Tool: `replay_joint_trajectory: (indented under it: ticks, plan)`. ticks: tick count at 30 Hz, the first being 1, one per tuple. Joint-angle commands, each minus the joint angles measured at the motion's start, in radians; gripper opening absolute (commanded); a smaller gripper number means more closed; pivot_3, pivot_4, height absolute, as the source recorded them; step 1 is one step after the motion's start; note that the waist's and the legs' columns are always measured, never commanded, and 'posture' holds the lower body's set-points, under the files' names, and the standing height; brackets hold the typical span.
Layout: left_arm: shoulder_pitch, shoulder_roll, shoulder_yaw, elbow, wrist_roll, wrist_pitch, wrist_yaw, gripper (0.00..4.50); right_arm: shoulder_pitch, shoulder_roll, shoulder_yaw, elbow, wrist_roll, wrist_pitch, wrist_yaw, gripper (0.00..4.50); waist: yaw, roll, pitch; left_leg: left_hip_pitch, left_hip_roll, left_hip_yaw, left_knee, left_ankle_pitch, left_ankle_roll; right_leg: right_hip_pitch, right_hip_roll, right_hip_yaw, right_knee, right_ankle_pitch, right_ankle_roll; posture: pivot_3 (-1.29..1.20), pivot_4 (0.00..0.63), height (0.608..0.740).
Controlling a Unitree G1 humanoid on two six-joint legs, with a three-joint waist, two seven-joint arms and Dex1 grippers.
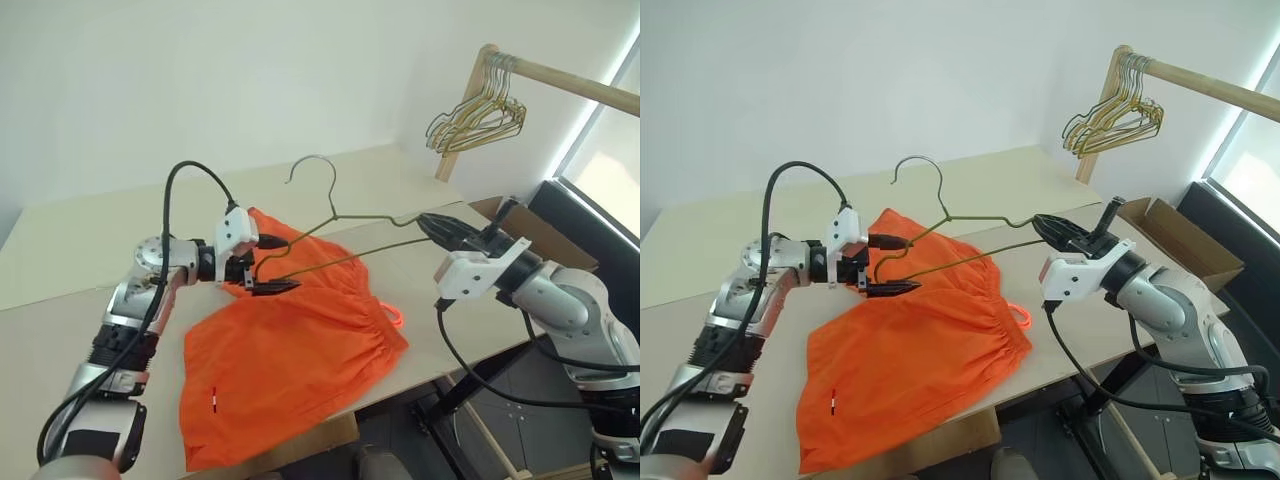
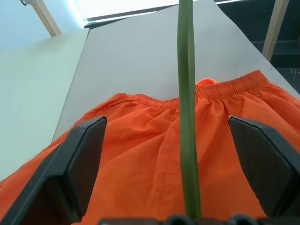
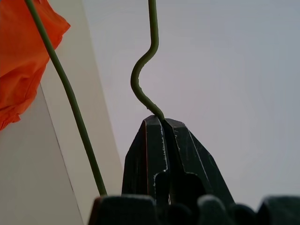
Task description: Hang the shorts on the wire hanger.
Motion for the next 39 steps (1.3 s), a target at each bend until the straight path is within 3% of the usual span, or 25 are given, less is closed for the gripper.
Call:
replay_joint_trajectory:
  ticks: [1, 19, 22, 28, 34, 39]
  plan:
    - [-0.019, 0.028, -0.001, -0.045, -0.009, -0.005, -0.038, 4.48, -0.02, -0.008, -0.039, -0.036, 0.024, 0.004, 0.001, 0.0, -0.001, 0.0, 0.0, 0.0, 0.0, 0.0, 0.0, 0.0, 0.0, 0.0, 0.0, 0.0, 0.0, 0.0, 0.0, -0.13, 0.0, 0.74]
    - [-0.046, 0.078, -0.061, -0.06, -0.039, 0.17, -0.176, 4.48, -0.006, -0.006, -0.062, -0.08, 0.039, 0.026, 0.019, 0.0, -0.003, 0.0, 0.0, 0.0, 0.0, 0.0, 0.0, 0.0, 0.0, 0.0, 0.0, 0.0, 0.0, 0.0, 0.0, -0.15, 0.0, 0.74]
    - [-0.043, 0.079, -0.055, -0.059, -0.049, 0.169, -0.186, 3.88, -0.001, -0.006, -0.066, -0.086, 0.039, 0.03, 0.022, 0.0, -0.003, 0.0, 0.0, 0.0, 0.0, 0.0, 0.0, 0.0, 0.0, 0.0, 0.0, 0.0, 0.0, 0.0, 0.0, -0.16, 0.0, 0.74]
    - [-0.053, 0.081, -0.045, -0.054, -0.053, 0.169, -0.192, 1.8, 0.004, -0.005, -0.069, -0.091, 0.036, 0.033, 0.024, 0.0, -0.004, 0.0, 0.0, 0.0, 0.0, 0.0, 0.0, 0.0, 0.0, 0.0, 0.0, 0.0, 0.0, 0.0, 0.0, -0.16, 0.0, 0.74]
    - [-0.061, 0.084, -0.049, -0.051, -0.051, 0.181, -0.188, 0.04, 0.008, -0.003, -0.067, -0.089, 0.031, 0.027, 0.021, 0.0, -0.004, 0.0, 0.0, 0.0, 0.0, 0.0, 0.0, 0.0, 0.0, 0.0, 0.0, 0.0, 0.0, 0.0, 0.0, -0.15, 0.0, 0.74]
    - [-0.066, 0.083, -0.045, -0.051, -0.054, 0.189, -0.184, 0.04, 0.014, -0.001, -0.065, -0.09, 0.026, 0.021, 0.015, 0.0, -0.004, 0.0, 0.0, 0.0, 0.0, 0.0, 0.0, 0.0, 0.0, 0.0, 0.0, 0.0, 0.0, 0.0, 0.0, -0.15, 0.0, 0.74]
